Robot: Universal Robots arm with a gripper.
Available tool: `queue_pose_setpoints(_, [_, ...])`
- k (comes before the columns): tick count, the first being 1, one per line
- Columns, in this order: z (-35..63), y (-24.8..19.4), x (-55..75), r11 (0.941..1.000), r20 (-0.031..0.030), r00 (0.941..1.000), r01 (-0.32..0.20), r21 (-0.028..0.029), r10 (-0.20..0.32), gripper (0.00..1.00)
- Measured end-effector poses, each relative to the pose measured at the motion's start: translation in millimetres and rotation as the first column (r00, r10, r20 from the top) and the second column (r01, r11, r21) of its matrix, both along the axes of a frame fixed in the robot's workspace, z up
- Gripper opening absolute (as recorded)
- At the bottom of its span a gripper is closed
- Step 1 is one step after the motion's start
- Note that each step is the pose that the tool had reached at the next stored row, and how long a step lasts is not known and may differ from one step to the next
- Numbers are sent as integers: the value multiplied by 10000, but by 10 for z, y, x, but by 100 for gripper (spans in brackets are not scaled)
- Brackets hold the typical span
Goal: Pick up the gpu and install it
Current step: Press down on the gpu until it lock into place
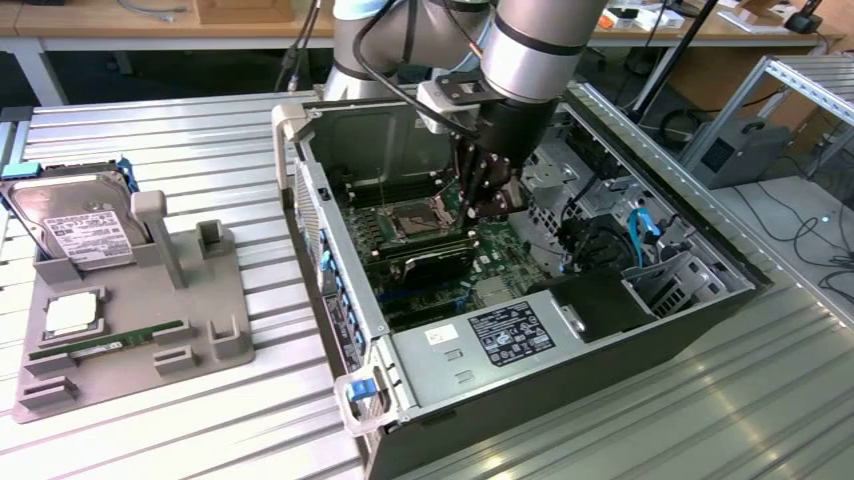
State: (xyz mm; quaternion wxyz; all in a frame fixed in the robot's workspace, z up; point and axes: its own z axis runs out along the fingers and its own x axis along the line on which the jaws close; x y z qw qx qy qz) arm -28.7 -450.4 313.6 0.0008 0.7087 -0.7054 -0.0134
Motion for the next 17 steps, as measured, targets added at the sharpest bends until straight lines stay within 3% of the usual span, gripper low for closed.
queue_pose_setpoints(5, [-125,-14,-173,10000,0,10000,1,0,-1,11])
queue_pose_setpoints(8, [-203,-16,-417,10000,0,10000,2,0,-2,11])
queue_pose_setpoints(12, [-281,-16,-588,10000,0,10000,1,-1,-1,11])
queue_pose_setpoints(17, [-348,-16,-690,10000,0,10000,1,-1,-1,11])
